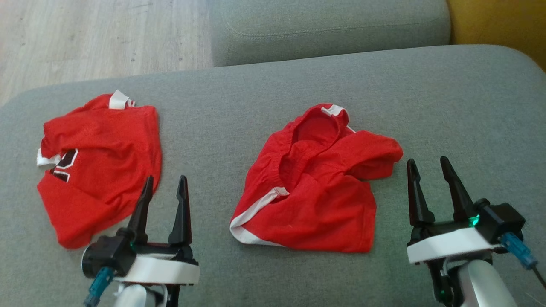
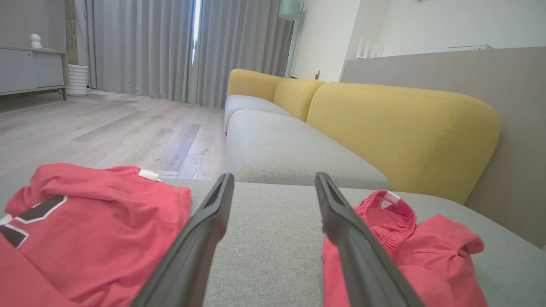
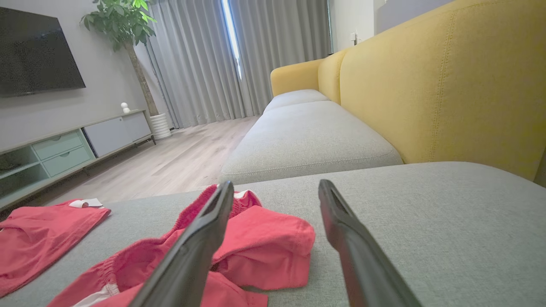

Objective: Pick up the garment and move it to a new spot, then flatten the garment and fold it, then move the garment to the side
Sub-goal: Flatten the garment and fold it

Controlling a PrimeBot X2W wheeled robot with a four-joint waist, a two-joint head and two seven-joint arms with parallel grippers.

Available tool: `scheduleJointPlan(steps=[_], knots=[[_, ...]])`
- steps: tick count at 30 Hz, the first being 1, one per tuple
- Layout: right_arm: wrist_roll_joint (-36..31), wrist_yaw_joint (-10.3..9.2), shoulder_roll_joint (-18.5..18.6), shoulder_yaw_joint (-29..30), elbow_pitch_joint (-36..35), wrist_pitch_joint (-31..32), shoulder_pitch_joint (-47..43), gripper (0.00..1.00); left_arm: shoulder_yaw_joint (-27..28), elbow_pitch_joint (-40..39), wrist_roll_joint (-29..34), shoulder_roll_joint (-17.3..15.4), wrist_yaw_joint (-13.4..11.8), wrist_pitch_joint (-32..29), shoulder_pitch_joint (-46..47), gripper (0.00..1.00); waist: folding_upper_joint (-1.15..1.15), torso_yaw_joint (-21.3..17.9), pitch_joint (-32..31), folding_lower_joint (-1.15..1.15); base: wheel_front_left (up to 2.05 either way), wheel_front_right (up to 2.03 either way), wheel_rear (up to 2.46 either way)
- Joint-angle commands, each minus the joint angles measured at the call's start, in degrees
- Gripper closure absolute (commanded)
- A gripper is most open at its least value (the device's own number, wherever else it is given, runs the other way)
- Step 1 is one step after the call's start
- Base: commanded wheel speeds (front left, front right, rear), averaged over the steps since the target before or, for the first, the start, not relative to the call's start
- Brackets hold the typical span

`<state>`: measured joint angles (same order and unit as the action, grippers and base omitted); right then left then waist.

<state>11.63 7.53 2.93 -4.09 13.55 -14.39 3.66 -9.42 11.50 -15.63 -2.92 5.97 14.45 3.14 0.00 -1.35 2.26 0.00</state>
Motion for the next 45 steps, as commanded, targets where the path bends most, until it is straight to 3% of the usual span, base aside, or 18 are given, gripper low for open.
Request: scheduleJointPlan(steps=[1,21,27,36,41,42,43,44,45], knots=[[0.52,-0.04,-0.03,-1.66,-2.29,-0.60,1.17,0.00,1.95,-1.91,0.04,0.04,-0.15,0.55,1.16,0.00,0.00,-0.15,0.04,0.00,0.00,0.00,0.00],[-0.96,-0.04,-0.04,-3.90,-2.44,-0.61,3.55,0.00,0.23,-1.14,0.33,0.04,0.24,0.55,1.17,0.00,0.00,2.98,1.17,0.00,0.00,0.00,0.00],[-2.57,-0.04,-0.05,-9.89,3.97,1.39,9.31,0.00,-1.03,-0.45,0.31,0.04,0.33,0.55,2.61,0.00,0.00,6.07,3.29,0.00,0.00,0.00,0.00],[6.98,-0.04,0.51,-19.83,16.24,11.86,17.98,0.00,-3.66,0.71,-0.68,0.04,-0.20,0.55,4.02,0.00,0.00,11.27,4.91,0.00,0.00,0.00,0.00],[13.57,-0.04,0.65,-21.43,20.95,14.78,20.87,0.00,-4.29,1.07,-0.84,0.04,-0.43,0.55,4.46,0.00,0.00,13.55,5.56,0.00,0.00,0.00,0.00],[15.42,-0.04,0.57,-21.55,21.78,15.62,21.34,0.07,-4.40,1.05,-0.95,0.04,-0.48,0.55,4.58,0.00,0.00,13.95,5.79,0.00,0.00,0.00,0.00],[16.95,-0.04,0.52,-21.74,22.52,16.35,21.87,0.77,-4.58,1.04,-1.05,0.04,-0.52,0.55,4.71,0.00,0.00,14.39,6.01,0.00,0.00,0.00,0.00],[18.06,-0.04,0.49,-22.00,23.06,16.66,22.48,1.00,-4.79,1.05,-1.13,0.04,-0.55,0.55,4.83,0.00,0.00,14.81,6.20,0.00,0.00,0.00,0.00],[18.79,-0.04,0.51,-22.16,23.56,16.61,23.11,1.00,-5.00,1.10,-1.22,0.04,-0.58,0.55,4.95,0.00,0.00,15.20,6.37,0.00,0.00,0.00,0.00]])
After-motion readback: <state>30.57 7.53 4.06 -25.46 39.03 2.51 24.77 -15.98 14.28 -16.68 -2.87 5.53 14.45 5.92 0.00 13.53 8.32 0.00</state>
